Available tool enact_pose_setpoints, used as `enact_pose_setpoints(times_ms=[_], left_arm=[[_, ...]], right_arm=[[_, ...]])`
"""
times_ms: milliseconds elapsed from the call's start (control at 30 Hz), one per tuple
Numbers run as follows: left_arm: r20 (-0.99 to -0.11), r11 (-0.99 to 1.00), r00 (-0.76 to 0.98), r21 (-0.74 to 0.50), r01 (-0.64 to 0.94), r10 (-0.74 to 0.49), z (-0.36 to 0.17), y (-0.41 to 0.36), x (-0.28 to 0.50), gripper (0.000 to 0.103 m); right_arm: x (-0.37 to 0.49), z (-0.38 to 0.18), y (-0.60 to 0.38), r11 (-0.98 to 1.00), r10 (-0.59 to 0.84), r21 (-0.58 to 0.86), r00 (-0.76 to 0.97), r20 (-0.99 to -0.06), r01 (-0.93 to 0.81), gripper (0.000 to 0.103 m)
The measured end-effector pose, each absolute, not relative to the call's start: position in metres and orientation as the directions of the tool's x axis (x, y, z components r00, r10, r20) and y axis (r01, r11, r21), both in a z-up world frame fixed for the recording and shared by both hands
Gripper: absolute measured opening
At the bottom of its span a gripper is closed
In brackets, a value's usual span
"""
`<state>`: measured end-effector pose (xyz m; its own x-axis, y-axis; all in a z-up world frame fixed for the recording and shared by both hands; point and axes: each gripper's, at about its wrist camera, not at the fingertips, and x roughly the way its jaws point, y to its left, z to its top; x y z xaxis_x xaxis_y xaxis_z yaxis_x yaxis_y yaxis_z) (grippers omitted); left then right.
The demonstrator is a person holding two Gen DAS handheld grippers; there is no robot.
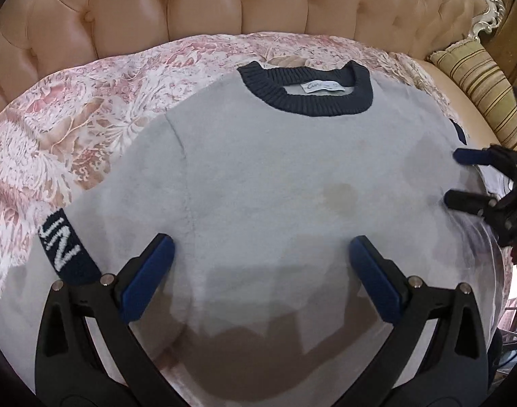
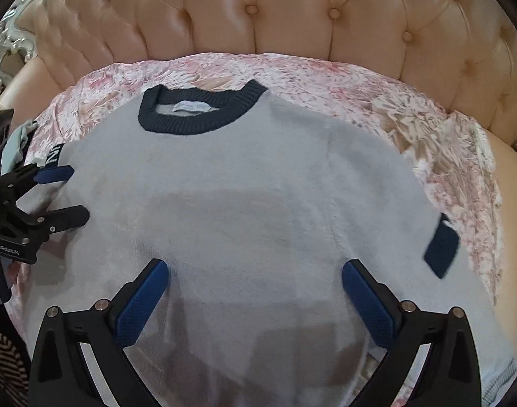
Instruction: Fold clothes
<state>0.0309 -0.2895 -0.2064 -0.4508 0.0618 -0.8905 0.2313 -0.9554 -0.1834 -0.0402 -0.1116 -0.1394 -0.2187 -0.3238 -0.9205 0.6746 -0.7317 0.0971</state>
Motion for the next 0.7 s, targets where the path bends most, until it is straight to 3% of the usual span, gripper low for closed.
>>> enact_pose_setpoints(times_ms=[167,367,500,700], left_arm=[[-0.875,-0.952,-0.481,-0.187,0.241,0.05,-0.193,-0.299,0.013,0.103],[-0.909,-0.95,-0.412,-0.175,0.258,0.056,-0.221,-0.31,-0.012,0.103],[-0.909,-0.949,-0.41,-0.191,0.253,0.073,-0.209,-0.31,-0.003,0.103],[-0.892,-0.948,-0.441,-0.22,0.231,0.1,-0.167,-0.296,0.038,0.103]], right_arm=[[-0.061,-0.116,-0.124,-0.761,-0.337,0.07,-0.301,-0.892,0.645,0.103],[-0.1,-0.162,-0.169,-0.767,-0.221,0.015,-0.242,-0.945,0.641,0.103],[-0.109,-0.16,-0.157,-0.806,-0.238,0.06,-0.229,-0.944,0.589,0.103],[-0.065,-0.106,-0.153,-0.787,-0.323,0.091,-0.282,-0.903,0.611,0.103]])
